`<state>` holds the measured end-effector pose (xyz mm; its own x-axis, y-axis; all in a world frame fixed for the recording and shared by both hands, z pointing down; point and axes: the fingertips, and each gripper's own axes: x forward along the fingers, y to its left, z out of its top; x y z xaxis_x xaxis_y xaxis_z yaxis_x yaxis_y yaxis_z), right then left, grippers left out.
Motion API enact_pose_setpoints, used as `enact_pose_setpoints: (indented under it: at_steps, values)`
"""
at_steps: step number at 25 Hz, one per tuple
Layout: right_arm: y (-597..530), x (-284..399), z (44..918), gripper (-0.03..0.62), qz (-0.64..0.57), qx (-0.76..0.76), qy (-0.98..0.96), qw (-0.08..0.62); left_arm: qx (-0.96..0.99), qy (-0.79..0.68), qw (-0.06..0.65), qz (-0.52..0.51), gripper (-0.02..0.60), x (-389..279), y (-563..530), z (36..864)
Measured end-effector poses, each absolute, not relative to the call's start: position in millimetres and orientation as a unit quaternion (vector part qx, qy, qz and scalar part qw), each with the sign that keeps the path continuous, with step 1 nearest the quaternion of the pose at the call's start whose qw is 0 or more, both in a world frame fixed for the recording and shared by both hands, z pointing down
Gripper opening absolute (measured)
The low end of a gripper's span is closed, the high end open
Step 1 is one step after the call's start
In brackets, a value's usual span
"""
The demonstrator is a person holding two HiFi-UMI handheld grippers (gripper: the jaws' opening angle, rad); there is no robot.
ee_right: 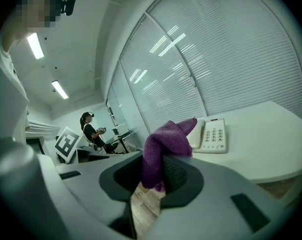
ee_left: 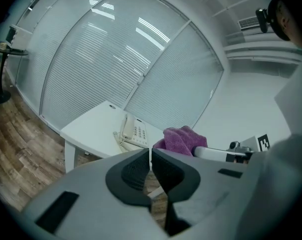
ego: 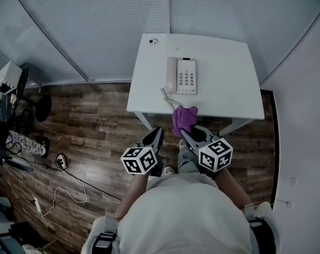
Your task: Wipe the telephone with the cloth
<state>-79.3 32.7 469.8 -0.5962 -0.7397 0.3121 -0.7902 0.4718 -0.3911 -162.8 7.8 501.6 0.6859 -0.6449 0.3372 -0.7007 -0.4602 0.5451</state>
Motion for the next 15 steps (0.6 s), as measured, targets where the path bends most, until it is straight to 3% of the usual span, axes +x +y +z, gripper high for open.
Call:
enact_pose_setpoints:
  at_steps: [15]
  values:
    - [42, -84, 466, 0.097, 0.238, 0.441, -0.864, 0.050, 0.858, -0.386, 0.336, 0.047, 0.034, -163, 21, 499]
